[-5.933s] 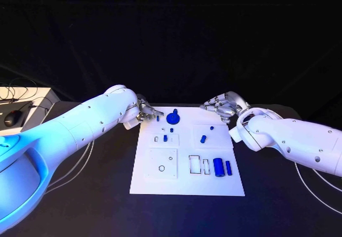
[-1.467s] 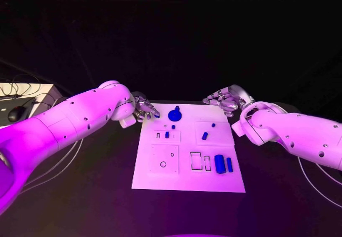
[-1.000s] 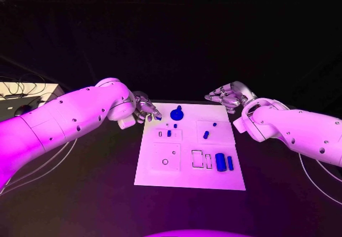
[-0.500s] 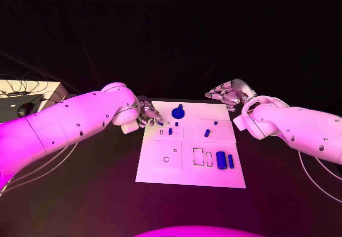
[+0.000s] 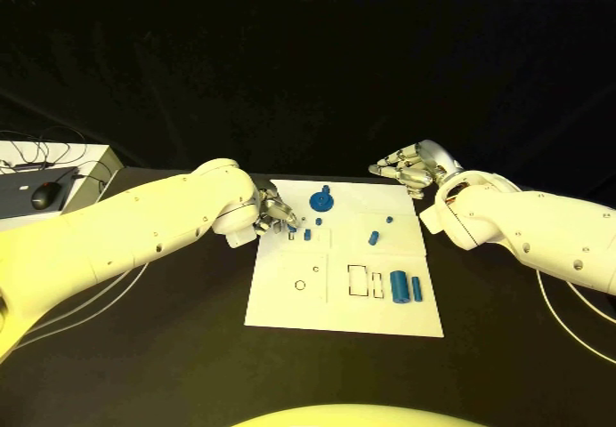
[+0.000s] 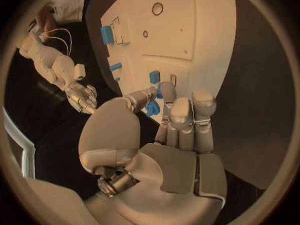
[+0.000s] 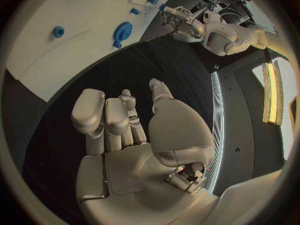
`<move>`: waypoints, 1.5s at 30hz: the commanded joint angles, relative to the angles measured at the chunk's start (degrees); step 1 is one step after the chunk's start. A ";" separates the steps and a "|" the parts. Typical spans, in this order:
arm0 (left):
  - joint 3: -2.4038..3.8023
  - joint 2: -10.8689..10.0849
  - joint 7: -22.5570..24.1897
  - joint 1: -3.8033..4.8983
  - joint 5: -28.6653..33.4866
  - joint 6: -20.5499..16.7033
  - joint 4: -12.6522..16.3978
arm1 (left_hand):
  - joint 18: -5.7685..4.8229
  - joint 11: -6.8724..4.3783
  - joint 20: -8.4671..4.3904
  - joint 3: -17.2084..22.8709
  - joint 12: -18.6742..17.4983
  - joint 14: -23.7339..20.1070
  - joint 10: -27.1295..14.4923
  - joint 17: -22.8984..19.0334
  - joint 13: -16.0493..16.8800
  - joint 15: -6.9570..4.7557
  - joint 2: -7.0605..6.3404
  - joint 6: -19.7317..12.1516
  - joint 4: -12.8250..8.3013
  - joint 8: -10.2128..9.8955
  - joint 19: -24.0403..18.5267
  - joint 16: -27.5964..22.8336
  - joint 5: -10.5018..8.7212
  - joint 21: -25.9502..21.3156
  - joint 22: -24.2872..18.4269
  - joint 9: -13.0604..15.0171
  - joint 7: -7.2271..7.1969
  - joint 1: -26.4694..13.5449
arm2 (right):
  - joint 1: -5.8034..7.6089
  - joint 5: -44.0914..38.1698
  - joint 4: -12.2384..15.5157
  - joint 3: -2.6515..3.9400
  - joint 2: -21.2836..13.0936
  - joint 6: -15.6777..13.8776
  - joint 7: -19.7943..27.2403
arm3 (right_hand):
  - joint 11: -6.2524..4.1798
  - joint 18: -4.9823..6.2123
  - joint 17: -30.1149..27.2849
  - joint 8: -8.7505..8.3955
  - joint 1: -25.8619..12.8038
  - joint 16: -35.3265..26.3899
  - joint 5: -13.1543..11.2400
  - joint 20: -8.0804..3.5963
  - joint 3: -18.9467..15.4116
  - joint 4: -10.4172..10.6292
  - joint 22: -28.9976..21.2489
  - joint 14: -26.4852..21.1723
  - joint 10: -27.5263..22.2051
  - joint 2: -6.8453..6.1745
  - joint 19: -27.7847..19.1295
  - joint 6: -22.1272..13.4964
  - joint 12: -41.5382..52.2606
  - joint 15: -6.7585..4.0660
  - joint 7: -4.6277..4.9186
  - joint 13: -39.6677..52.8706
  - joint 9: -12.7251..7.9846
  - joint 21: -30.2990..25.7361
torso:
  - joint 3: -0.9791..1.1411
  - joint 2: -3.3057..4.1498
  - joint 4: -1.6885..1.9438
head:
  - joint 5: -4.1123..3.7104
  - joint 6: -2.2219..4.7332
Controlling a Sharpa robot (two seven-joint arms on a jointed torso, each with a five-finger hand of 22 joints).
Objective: Assemble the parts on the task board
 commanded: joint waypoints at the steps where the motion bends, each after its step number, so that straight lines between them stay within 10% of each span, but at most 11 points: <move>1: -0.09 0.39 -0.29 -0.10 -0.43 -0.21 -0.34 | -0.60 -0.15 -0.03 4.30 -0.38 0.57 0.66 0.12 0.12 -0.04 0.63 3.46 -4.82 -0.20 0.46 -0.36 0.48 0.37 0.03 4.01 -2.88 0.15 | -0.02 -0.33 0.01 0.03 0.07 0.43 0.50 | -0.21 0.40 0.05 -0.27 -0.12 -0.06 0.17 -0.38 0.04 -0.38 7.10 -0.16 -0.07 0.64 2.86 0.09 -0.29 -0.30 0.34 0.09 0.05 -0.17 | -0.04 0.06 -0.02 | -0.01 -0.11; 45: -0.34 0.62 -0.47 -1.94 -2.63 0.52 -1.14 | -0.55 -0.13 0.02 4.00 -0.75 0.58 0.72 0.29 0.56 -0.03 0.77 3.58 -5.09 -0.58 0.39 -0.46 0.98 0.37 0.04 4.35 -2.85 0.09 | -0.03 -0.31 0.29 0.03 -0.09 0.59 0.51 | -0.21 0.40 0.05 -0.27 -0.12 -0.06 0.17 -0.38 0.04 -0.38 7.10 -0.16 -0.07 0.64 2.86 0.09 -0.29 -0.30 0.34 0.09 0.05 -0.17 | -0.05 0.22 0.01 | -0.18 -0.50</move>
